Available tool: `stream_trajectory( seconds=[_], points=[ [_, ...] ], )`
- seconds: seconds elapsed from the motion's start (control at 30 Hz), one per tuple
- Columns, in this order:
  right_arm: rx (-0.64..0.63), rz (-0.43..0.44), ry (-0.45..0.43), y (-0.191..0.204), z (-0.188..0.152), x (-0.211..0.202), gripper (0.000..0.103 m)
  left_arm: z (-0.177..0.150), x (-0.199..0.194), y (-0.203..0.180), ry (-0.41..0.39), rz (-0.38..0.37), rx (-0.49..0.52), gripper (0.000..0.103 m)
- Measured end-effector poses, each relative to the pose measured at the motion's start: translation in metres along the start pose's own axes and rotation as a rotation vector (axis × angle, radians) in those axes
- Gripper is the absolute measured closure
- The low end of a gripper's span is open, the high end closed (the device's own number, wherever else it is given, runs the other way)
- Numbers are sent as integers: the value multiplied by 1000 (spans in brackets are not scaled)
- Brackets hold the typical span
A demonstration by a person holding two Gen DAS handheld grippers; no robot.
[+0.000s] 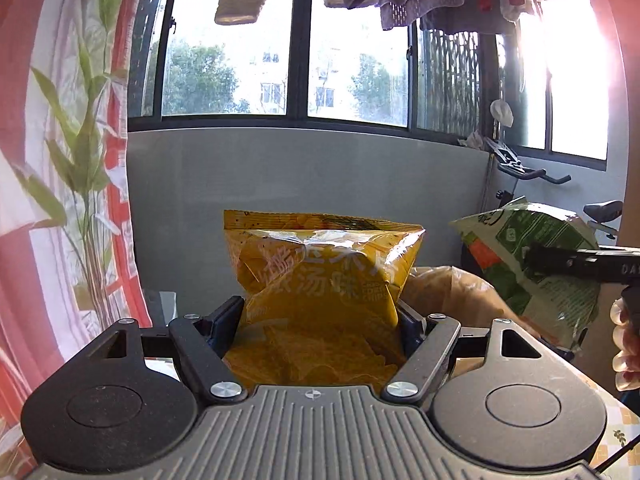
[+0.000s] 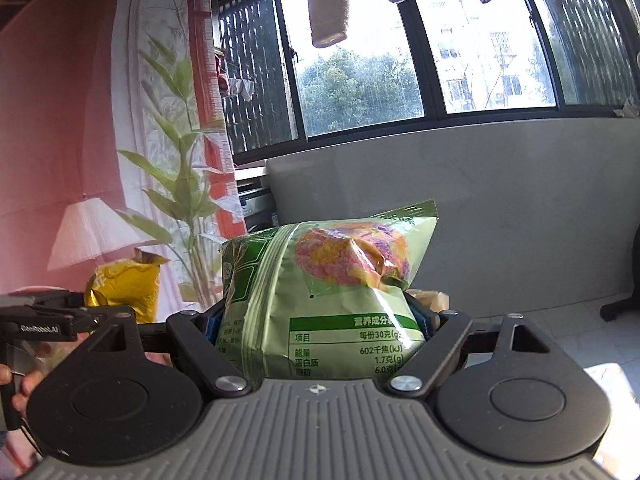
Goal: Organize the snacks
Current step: 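Lift both bags over the box and open both tools to drop them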
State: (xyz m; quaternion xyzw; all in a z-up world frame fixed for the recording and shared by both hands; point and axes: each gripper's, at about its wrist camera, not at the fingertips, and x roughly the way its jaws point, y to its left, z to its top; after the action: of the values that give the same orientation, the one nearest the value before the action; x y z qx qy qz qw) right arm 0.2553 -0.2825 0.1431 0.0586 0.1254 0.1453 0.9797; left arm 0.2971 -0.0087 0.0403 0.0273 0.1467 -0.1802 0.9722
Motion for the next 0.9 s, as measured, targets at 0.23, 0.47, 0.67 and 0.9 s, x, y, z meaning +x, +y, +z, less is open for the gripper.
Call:
stream_trajectory(
  seconds=[0.23,0.47,0.67,0.9],
  points=[
    [-108,-146,28,-1,-4,85,20,18,73,-16,12,-22,-13,24],
    [-117,-160,129,-1,-15,126,17,10,115,-18,107,-77,-58,18],
    [-79,-168,141,-8,-17,126,11,4,110,-13,116,-69,-61,14],
    [-74,-130,112,-1,-15,103,9,2,90,1,112,-45,-75,14]
  ],
)
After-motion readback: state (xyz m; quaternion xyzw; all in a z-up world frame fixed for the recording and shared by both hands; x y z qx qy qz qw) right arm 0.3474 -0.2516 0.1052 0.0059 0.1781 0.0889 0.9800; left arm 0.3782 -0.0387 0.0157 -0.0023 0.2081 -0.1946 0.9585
